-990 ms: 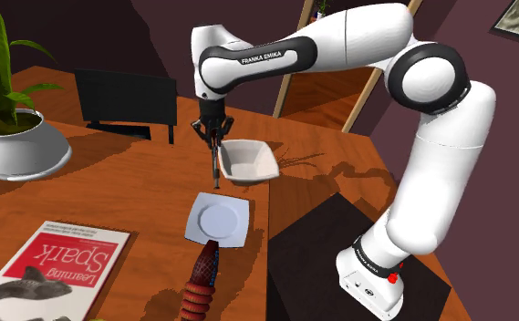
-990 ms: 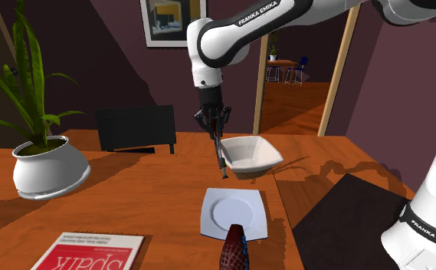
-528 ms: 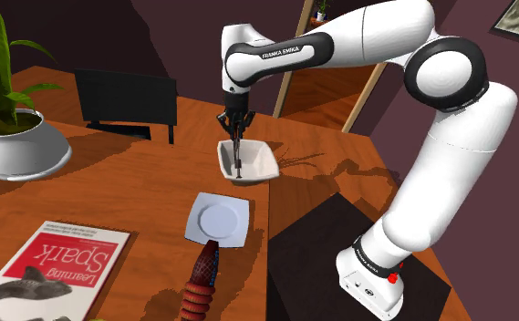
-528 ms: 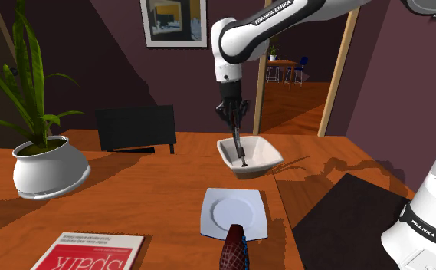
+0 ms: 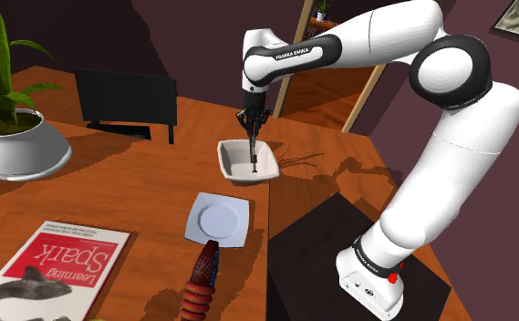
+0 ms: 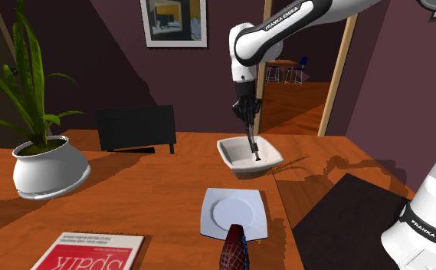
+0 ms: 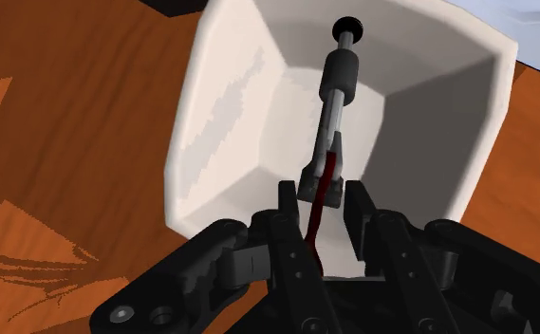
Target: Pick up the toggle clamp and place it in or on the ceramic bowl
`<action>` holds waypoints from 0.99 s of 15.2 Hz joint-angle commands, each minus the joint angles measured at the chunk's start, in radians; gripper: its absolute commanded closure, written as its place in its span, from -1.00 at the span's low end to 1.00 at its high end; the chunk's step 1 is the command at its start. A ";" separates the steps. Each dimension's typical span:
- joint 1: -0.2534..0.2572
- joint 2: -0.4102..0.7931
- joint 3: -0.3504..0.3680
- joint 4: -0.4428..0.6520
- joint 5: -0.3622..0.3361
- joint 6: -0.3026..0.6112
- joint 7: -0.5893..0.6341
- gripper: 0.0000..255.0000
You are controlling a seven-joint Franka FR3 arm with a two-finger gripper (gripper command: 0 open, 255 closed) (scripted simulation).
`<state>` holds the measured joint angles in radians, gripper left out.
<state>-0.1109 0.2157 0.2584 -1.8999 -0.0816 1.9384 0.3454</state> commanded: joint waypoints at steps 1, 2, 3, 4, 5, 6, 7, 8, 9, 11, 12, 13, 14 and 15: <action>-0.001 0.009 -0.002 -0.012 -0.003 0.021 0.000 1.00; 0.000 0.015 -0.002 -0.019 -0.005 0.033 0.001 1.00; 0.000 0.021 -0.002 -0.025 -0.007 0.045 0.003 1.00; 0.000 0.027 -0.003 -0.031 -0.009 0.057 0.004 1.00; 0.001 0.033 -0.004 -0.036 -0.011 0.069 0.006 1.00; 0.001 0.040 -0.004 -0.042 -0.014 0.080 0.007 1.00; 0.002 0.047 -0.005 -0.047 -0.016 0.092 0.009 1.00; 0.002 0.054 -0.006 -0.052 -0.018 0.104 0.011 1.00; 0.003 0.061 -0.007 -0.057 -0.021 0.115 0.012 1.00; 0.004 0.075 -0.008 -0.066 -0.025 0.138 0.016 1.00; 0.005 0.083 -0.009 -0.070 -0.028 0.150 0.018 1.00; 0.006 0.090 -0.011 -0.074 -0.030 0.161 0.020 1.00; 0.007 0.092 -0.011 -0.074 -0.031 0.163 0.020 1.00; 0.007 0.092 -0.012 -0.074 -0.031 0.163 0.020 1.00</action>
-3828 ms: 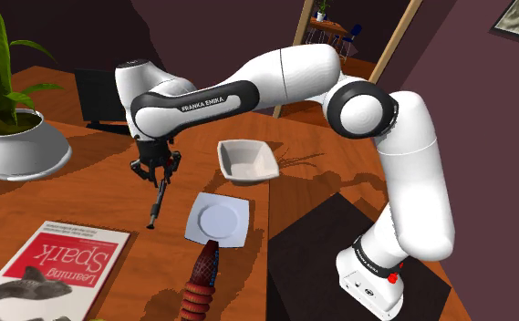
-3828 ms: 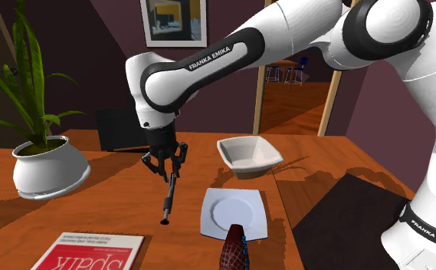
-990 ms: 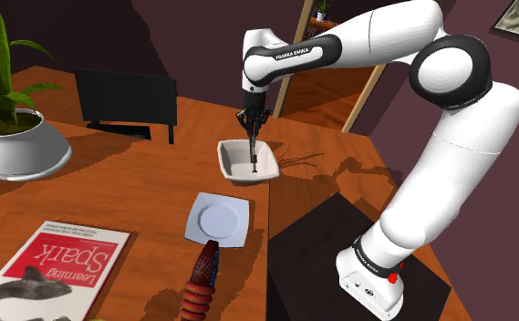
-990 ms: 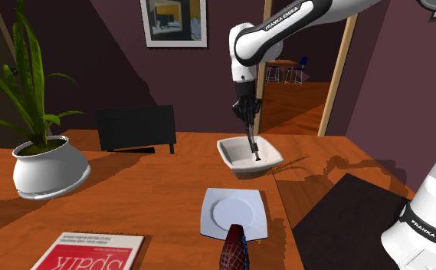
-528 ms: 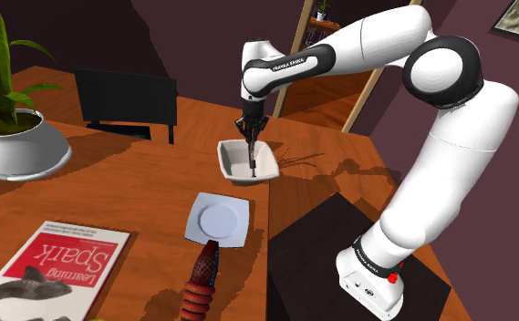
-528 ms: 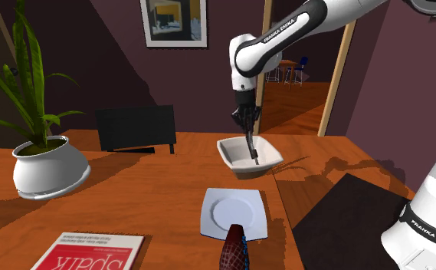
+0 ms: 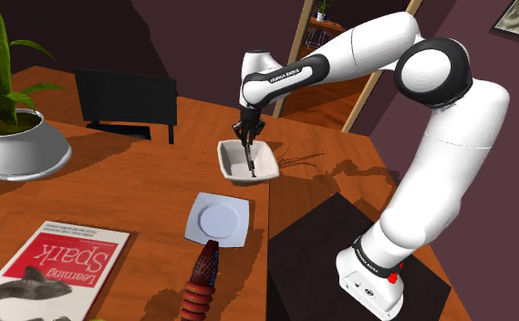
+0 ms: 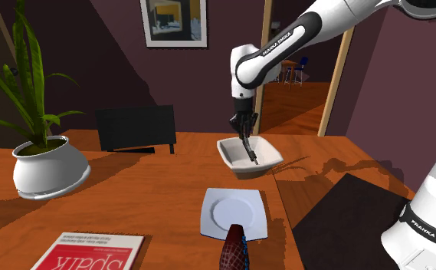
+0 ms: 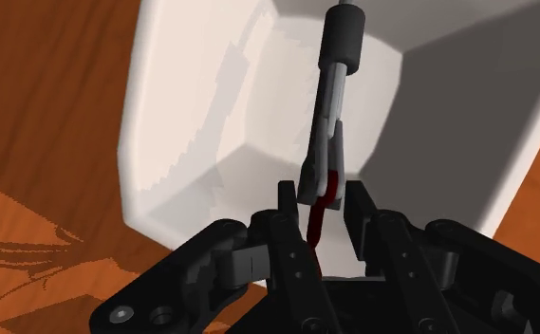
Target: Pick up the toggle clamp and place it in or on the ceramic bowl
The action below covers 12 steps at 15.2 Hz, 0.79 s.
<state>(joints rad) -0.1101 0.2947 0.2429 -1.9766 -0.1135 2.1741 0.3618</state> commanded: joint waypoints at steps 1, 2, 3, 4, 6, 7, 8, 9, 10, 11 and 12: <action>0.007 0.013 0.003 0.002 0.001 -0.073 0.003 1.00; 0.007 0.013 0.003 0.002 0.002 -0.073 0.003 1.00; 0.008 0.013 0.002 0.002 0.002 -0.073 0.003 1.00; 0.008 0.013 0.002 0.002 0.002 -0.073 0.003 1.00; 0.009 0.013 0.001 0.002 0.002 -0.073 0.003 1.00; 0.007 0.011 0.001 0.009 0.003 -0.081 0.000 -1.00; 0.010 0.017 0.001 0.012 0.001 -0.079 0.005 -1.00; 0.010 0.020 0.001 0.019 0.001 -0.082 0.004 -1.00; 0.011 0.020 0.001 0.017 0.001 -0.081 0.005 -1.00; 0.010 0.018 0.001 0.017 0.001 -0.081 0.004 -1.00; 0.009 0.013 0.001 0.002 0.002 -0.073 0.003 -1.00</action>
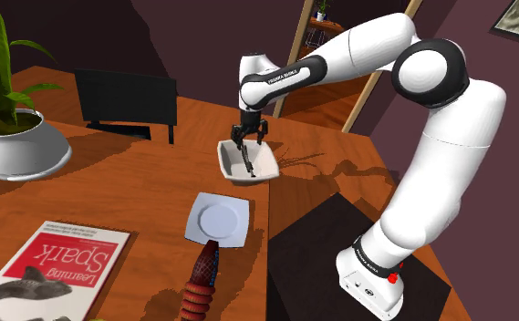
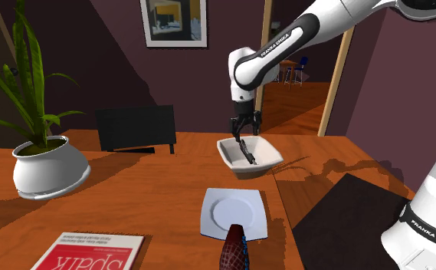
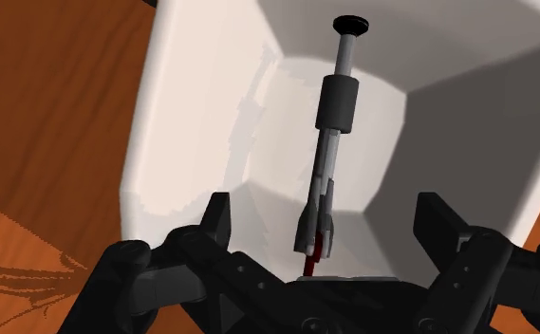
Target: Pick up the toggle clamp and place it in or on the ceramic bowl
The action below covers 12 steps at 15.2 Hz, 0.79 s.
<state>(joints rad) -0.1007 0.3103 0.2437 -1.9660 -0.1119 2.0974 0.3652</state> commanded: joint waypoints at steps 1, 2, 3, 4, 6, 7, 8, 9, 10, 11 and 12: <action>-0.001 -0.016 0.002 0.010 0.006 -0.027 -0.004 -1.00; -0.001 -0.027 0.004 0.031 0.010 -0.058 -0.007 -1.00; -0.001 -0.037 0.006 0.053 0.014 -0.089 -0.010 -1.00; -0.001 -0.044 0.007 0.071 0.017 -0.114 -0.012 -1.00; -0.001 -0.044 0.007 0.070 0.017 -0.114 -0.012 -1.00; -0.001 -0.044 0.007 0.071 0.017 -0.114 -0.012 -1.00; -0.001 -0.044 0.007 0.071 0.017 -0.114 -0.012 -1.00; -0.001 -0.044 0.007 0.071 0.017 -0.114 -0.012 -1.00; -0.001 -0.044 0.007 0.071 0.017 -0.114 -0.012 -1.00; -0.001 -0.044 0.007 0.071 0.017 -0.114 -0.012 -1.00; -0.001 -0.044 0.007 0.071 0.017 -0.114 -0.012 -1.00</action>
